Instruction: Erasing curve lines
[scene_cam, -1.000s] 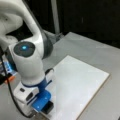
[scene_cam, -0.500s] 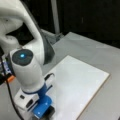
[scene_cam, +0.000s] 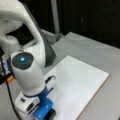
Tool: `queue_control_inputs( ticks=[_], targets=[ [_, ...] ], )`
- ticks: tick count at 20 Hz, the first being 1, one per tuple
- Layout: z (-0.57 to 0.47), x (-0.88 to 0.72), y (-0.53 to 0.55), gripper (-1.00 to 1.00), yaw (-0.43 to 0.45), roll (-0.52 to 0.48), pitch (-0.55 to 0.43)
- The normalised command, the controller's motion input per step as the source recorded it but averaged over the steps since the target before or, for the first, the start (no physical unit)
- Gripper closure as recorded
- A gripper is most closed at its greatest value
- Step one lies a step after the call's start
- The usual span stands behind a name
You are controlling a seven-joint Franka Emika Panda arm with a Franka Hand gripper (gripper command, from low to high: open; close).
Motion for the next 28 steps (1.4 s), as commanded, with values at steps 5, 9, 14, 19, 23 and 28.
queue_control_inputs(
  ticks=[5,9,14,19,23,28],
  targets=[
    [0.07,0.16,-0.18,1.00,0.030,0.174,0.072],
    [0.07,0.16,-0.18,1.00,0.030,0.174,0.072],
    [0.07,0.16,-0.18,1.00,0.030,0.174,0.072],
    [0.07,0.16,-0.18,1.00,0.030,0.174,0.072],
    [0.07,0.16,-0.18,1.00,0.030,0.174,0.072],
    [0.07,0.16,-0.18,1.00,0.030,0.174,0.072]
  ],
)
